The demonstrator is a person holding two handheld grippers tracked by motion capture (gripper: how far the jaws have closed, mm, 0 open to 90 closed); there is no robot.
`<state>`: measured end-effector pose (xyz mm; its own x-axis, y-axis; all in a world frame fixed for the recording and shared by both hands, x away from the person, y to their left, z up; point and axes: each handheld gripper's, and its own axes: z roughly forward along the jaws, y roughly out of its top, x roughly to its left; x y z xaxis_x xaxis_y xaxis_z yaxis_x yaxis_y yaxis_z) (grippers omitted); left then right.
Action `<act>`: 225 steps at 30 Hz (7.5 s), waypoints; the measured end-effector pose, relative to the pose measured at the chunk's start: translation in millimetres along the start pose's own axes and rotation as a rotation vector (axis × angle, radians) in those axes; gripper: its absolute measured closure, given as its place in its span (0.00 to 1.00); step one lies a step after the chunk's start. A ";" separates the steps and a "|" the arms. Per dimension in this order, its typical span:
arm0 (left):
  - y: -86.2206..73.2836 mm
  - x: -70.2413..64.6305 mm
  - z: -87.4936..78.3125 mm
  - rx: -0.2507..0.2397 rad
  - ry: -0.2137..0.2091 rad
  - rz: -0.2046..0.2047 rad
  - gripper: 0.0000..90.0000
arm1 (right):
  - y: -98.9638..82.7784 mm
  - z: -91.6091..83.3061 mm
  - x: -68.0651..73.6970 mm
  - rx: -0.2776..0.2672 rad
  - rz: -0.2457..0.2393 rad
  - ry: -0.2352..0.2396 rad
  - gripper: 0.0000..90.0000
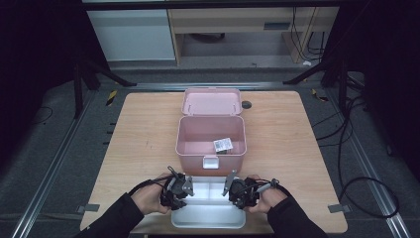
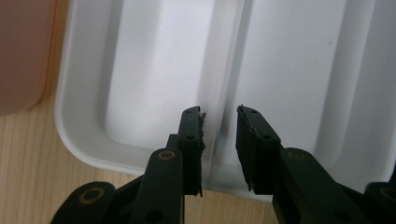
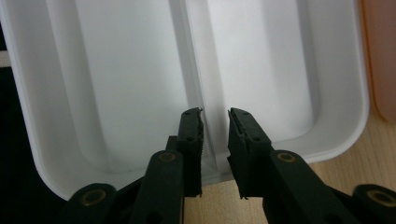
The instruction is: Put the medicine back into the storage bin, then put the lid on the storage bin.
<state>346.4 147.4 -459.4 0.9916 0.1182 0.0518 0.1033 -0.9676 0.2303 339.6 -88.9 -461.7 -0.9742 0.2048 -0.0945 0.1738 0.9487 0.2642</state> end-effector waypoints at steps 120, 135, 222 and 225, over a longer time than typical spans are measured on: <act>60.4 173.1 -112.1 -0.015 0.010 0.103 0.98 | 46.2 -106.0 -173.1 -0.040 -0.025 -0.048 0.95; 57.0 177.2 -102.0 0.006 -0.008 0.096 0.97 | 49.1 -94.6 -173.1 -0.037 -0.023 -0.046 0.93; 3.3 224.8 -49.1 -0.605 0.254 -0.760 0.39 | 2.7 -48.6 -219.4 -0.591 0.714 -0.276 0.29; 2.2 227.7 -44.2 -0.595 0.243 -0.770 0.38 | 2.1 -42.1 -224.0 -0.596 0.741 -0.255 0.29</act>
<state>568.9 182.0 -404.2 0.6213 0.7719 -0.1346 0.5892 -0.3470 0.7297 552.2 -142.9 -399.6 -0.5755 0.8111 0.1044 0.5589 0.2969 0.7743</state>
